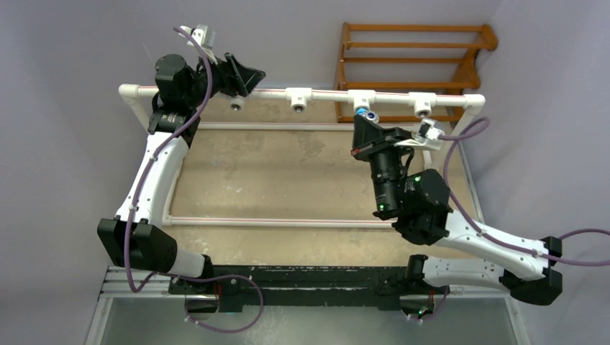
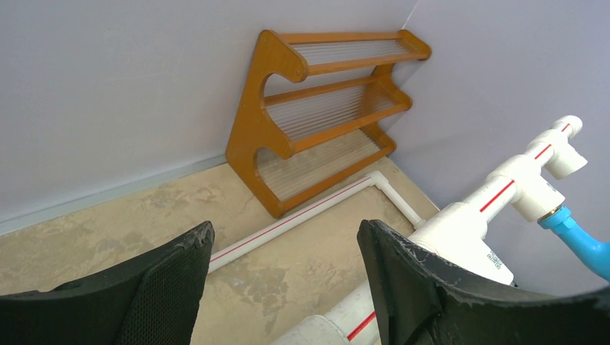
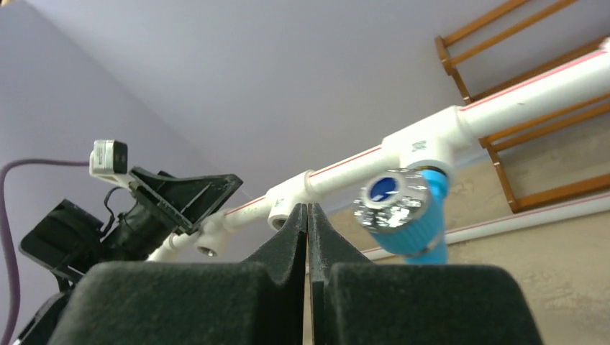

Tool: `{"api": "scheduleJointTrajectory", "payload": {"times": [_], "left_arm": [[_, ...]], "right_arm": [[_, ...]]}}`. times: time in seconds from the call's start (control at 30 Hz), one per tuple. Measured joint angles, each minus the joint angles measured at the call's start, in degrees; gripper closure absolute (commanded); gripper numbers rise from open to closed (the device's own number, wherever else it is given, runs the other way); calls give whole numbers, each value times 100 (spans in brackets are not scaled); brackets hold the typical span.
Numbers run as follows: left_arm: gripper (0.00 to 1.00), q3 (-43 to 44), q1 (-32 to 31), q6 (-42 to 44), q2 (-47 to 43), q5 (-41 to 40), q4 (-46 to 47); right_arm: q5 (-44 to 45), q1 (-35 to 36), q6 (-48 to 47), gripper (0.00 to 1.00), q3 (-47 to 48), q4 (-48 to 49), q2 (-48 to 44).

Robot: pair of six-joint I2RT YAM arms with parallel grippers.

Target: Install the water faucets

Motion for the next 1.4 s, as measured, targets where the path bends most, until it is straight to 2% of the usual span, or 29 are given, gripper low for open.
{"api": "scheduleJointTrajectory", "payload": {"times": [0.37, 0.57, 0.73, 1.07, 1.4], "left_arm": [[27, 0, 0, 0, 0, 0, -2], [27, 0, 0, 0, 0, 2, 0], [27, 0, 0, 0, 0, 4, 0], [27, 0, 0, -2, 0, 7, 0], [27, 0, 0, -2, 2, 9, 0]], "right_arm": [[39, 0, -1150, 100, 546, 236, 994], [426, -42, -1897, 100, 544, 518, 1078], [643, -240, -2146, 100, 459, 560, 927], [723, -951, -1526, 100, 72, -332, 302], [664, -1014, -632, 100, -197, -1193, 17]]}}
